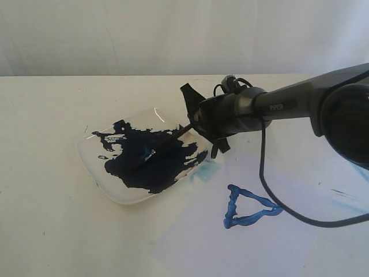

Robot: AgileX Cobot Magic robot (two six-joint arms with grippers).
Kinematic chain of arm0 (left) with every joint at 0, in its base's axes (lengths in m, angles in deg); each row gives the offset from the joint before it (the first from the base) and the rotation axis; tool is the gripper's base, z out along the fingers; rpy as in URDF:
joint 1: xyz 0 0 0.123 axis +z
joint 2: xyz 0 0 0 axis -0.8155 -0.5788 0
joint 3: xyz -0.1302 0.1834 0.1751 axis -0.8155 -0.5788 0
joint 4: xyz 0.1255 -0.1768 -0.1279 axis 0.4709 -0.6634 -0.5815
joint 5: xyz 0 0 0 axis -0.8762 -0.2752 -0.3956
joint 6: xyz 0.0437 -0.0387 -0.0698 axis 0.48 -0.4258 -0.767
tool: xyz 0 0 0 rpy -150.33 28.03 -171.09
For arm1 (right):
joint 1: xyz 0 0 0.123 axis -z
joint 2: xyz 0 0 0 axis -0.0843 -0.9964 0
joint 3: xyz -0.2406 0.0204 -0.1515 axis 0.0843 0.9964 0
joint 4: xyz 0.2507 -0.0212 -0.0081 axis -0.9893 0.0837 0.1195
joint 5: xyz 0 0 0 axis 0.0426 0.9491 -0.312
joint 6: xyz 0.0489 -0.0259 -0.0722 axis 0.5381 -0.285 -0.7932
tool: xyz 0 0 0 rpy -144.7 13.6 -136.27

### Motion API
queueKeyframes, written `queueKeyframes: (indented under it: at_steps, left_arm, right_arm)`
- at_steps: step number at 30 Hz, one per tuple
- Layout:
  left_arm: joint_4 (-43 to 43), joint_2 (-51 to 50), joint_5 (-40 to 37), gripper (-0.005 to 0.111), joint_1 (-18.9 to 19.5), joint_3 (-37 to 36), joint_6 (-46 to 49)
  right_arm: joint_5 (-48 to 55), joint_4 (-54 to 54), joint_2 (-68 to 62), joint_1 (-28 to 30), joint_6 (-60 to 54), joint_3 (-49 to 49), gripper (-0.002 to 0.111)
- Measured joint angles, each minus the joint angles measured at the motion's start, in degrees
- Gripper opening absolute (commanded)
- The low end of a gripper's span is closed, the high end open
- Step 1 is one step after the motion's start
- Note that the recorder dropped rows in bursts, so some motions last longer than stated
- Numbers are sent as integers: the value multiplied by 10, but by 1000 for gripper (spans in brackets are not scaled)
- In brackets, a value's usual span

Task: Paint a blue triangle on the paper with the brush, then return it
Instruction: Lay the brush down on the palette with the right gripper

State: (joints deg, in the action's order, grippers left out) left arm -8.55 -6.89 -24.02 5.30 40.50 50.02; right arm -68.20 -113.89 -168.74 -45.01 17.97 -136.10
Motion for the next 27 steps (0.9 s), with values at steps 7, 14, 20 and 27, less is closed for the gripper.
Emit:
queueKeyframes:
  at_steps: [7, 14, 20, 27]
  left_arm:
    - [-1, 0, 0, 0, 0, 0, 0]
    - [-1, 0, 0, 0, 0, 0, 2]
    - [-2, 0, 0, 0, 0, 0, 2]
    - [-4, 0, 0, 0, 0, 0, 11]
  right_arm:
    - [-1, 0, 0, 0, 5, 0, 0]
    - [-2, 0, 0, 0, 8, 0, 0]
    - [-2, 0, 0, 0, 8, 0, 0]
    - [6, 7, 0, 0, 8, 0, 0]
